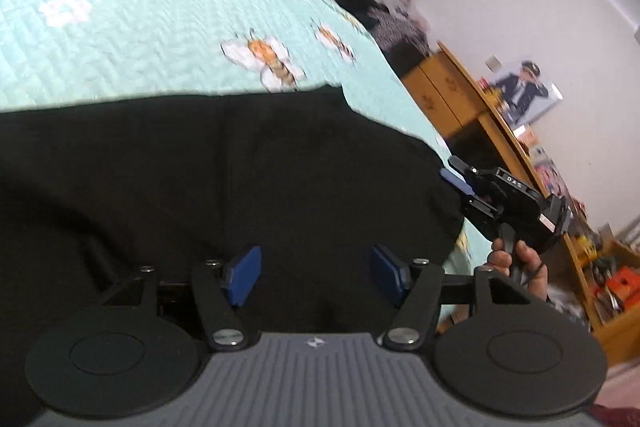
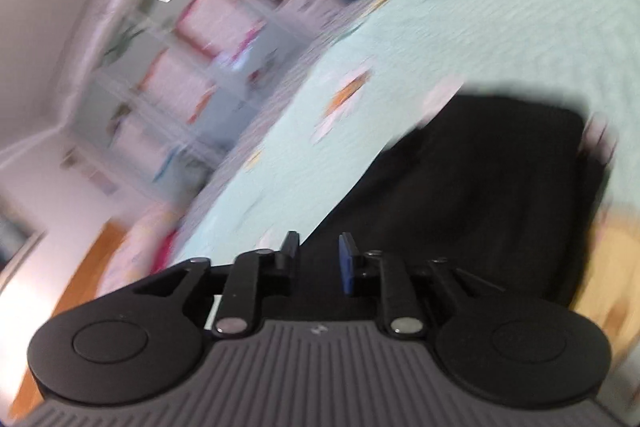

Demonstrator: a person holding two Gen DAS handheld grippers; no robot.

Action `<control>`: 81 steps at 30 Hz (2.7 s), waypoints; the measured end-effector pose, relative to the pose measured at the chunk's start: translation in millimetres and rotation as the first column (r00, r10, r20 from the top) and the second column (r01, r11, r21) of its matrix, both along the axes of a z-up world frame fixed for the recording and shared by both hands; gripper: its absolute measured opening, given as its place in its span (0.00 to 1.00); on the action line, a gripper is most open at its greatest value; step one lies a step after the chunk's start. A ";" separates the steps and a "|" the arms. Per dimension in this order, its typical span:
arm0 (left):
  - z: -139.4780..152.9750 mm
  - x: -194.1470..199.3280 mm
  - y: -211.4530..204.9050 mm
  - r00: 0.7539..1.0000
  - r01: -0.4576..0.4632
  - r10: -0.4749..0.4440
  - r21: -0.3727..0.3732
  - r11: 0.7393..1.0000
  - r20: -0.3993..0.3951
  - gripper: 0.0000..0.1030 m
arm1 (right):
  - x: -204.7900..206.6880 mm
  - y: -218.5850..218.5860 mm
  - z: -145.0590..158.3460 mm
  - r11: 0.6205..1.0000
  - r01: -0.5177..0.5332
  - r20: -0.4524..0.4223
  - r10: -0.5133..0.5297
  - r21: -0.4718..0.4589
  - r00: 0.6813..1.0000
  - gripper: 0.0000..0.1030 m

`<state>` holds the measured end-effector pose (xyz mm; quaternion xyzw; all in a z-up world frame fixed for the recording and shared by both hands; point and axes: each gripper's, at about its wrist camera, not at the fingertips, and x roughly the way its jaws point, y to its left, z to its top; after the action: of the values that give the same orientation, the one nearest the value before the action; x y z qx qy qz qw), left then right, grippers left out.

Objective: Fold clothes

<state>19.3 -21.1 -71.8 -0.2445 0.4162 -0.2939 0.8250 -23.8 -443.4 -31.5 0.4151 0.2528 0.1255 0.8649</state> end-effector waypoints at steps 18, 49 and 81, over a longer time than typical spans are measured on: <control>31.4 -78.3 74.4 0.993 -0.121 0.120 -0.007 0.993 -0.016 0.68 | -35.7 93.0 -5.0 0.951 -0.284 -0.015 0.284 -0.124 0.959 0.30; -17.6 -80.7 68.5 0.925 -0.321 0.248 -0.244 0.915 -0.287 0.69 | -55.8 195.3 -32.5 0.700 -0.670 -0.054 0.700 0.249 0.712 0.60; -23.0 -126.6 92.7 0.728 -0.678 0.586 -0.253 0.690 -0.354 0.42 | -46.1 168.8 -27.7 0.835 -0.517 0.058 0.516 0.186 0.854 0.62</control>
<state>-107.3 71.7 -94.8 -0.5569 0.3417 -0.0284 0.7565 -70.0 -274.6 -59.2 0.4136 0.3393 0.3795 0.7548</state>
